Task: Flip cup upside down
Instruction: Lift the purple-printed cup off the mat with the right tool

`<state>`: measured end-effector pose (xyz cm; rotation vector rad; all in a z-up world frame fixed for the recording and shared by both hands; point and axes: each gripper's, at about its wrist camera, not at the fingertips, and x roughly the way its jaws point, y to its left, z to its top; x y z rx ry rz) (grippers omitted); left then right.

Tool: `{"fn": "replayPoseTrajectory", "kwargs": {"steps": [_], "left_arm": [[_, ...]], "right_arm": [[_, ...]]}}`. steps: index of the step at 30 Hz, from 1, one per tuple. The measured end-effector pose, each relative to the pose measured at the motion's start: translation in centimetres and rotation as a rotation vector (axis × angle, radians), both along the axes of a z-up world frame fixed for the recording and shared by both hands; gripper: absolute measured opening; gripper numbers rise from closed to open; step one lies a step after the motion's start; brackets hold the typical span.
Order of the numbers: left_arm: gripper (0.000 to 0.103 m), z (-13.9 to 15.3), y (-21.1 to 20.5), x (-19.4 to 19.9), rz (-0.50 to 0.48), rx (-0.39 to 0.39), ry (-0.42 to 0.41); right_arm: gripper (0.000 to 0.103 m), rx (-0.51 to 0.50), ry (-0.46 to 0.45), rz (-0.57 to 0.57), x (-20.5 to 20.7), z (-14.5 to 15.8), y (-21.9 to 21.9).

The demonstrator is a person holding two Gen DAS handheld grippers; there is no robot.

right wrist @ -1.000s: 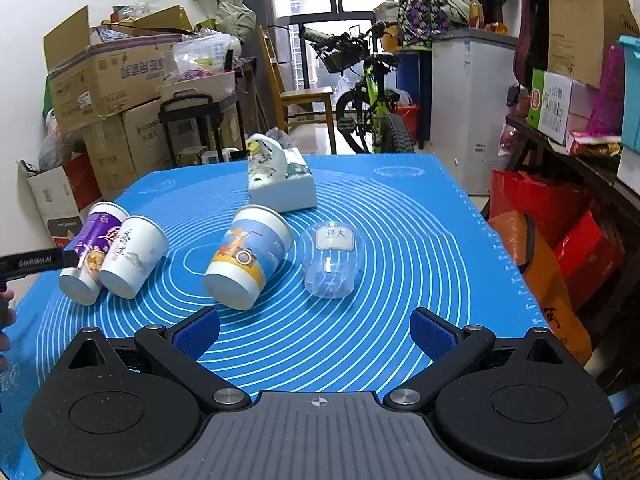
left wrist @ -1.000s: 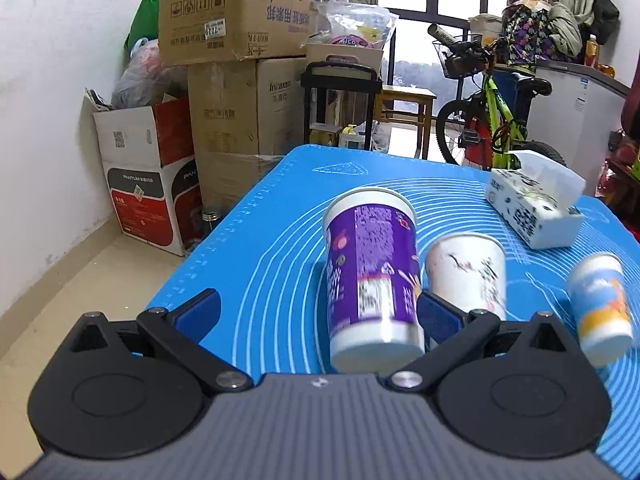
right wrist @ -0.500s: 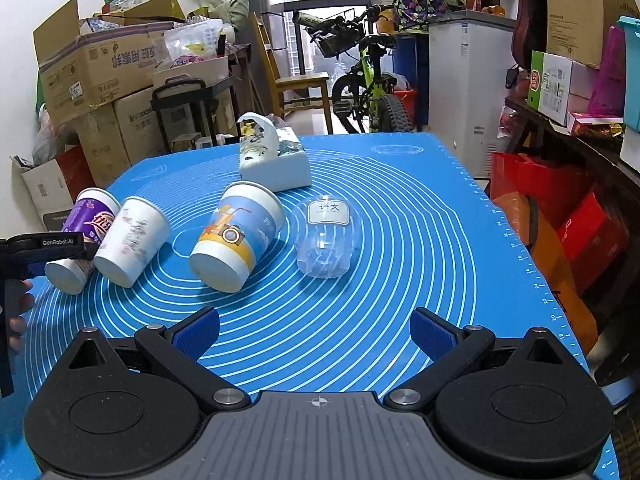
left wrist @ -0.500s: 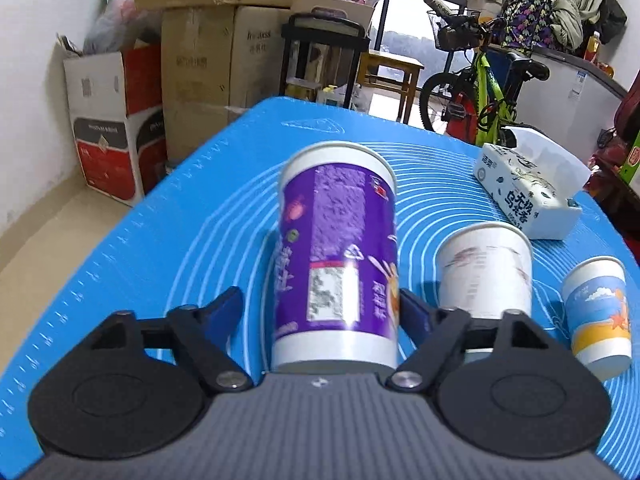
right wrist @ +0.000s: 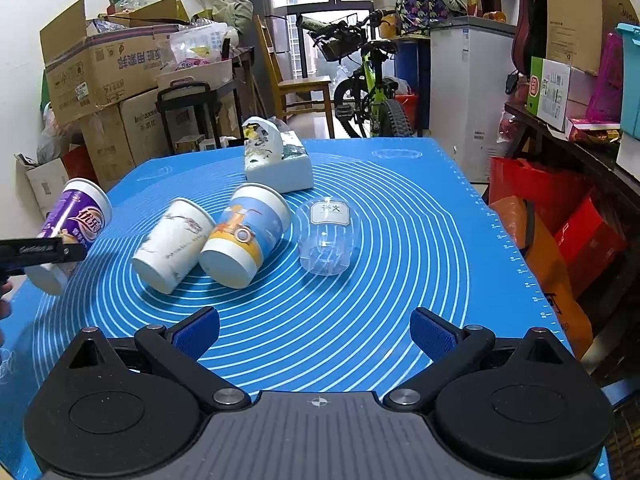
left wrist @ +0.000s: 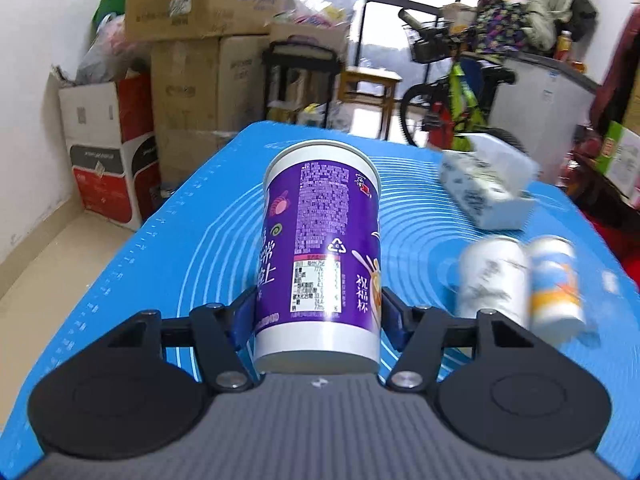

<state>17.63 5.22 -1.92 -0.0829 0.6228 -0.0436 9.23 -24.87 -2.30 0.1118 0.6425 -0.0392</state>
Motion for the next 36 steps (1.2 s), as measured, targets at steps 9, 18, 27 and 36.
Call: {"fn": "replayPoseTrajectory", "kwargs": {"steps": [9, 18, 27, 36], "left_arm": [[0.063, 0.6, -4.7, -8.9, -0.142, -0.018, 0.007], [0.063, -2.7, -9.1, -10.7, -0.185, -0.028, 0.064], [0.075, -3.7, -10.1, -11.5, -0.192, -0.001, 0.067], [0.09, -3.2, -9.3, -12.1, -0.164, -0.002, 0.05]], "right_arm": [[0.101, -0.016, -0.002, 0.022, -3.8, 1.4, 0.3], [0.101, -0.018, 0.046, 0.017, -7.3, 0.9, -0.1], [0.101, -0.027, 0.074, 0.033, -7.6, 0.2, 0.5], [0.101, -0.055, 0.078, 0.063, -7.5, 0.4, 1.4]]}}
